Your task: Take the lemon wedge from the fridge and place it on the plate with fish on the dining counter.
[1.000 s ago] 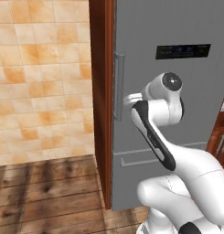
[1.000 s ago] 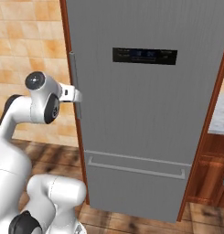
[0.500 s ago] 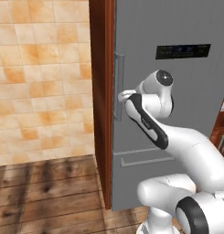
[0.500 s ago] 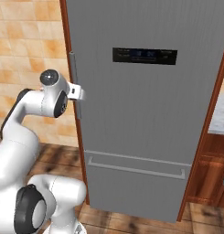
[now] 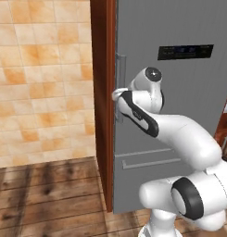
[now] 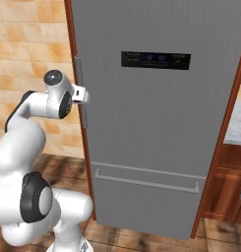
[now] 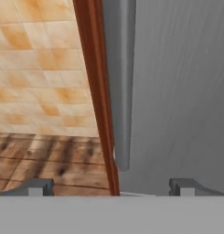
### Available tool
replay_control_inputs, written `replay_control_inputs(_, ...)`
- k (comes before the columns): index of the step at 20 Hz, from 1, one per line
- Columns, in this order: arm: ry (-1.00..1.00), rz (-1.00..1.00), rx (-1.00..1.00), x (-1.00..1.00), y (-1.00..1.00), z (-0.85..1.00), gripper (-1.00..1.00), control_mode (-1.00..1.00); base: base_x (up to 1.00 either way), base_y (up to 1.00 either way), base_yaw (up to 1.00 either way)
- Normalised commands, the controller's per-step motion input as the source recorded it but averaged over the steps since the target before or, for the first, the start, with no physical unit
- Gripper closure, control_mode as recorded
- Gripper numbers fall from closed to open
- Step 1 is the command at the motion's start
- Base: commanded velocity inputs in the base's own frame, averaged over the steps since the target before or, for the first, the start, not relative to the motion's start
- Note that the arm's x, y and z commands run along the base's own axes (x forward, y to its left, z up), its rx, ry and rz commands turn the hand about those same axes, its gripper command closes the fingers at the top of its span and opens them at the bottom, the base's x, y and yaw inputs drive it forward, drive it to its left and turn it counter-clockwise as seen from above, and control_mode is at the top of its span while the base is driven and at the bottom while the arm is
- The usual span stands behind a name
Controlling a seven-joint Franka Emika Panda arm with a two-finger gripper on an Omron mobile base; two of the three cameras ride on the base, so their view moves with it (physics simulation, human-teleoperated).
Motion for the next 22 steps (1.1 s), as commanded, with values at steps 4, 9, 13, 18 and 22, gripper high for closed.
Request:
replay_control_inputs(4,0.0,-0.05,-0.01,0.54,0.0,0.0,-1.0,-1.0,0.0,0.0,0.0)
replay_control_inputs(9,0.0,-0.03,0.0,0.52,0.0,-0.07,-1.0,-1.0,0.0,0.0,0.0)
replay_control_inputs(13,0.0,0.0,0.0,0.4,0.0,-0.29,-1.0,-1.0,0.0,0.0,0.0)
replay_control_inputs(18,-0.03,0.0,0.0,0.27,0.0,-0.23,-1.0,-1.0,0.0,0.0,0.0)
replay_control_inputs(22,-0.08,0.0,0.0,0.34,0.0,-0.29,-1.0,-1.0,0.0,0.0,0.0)
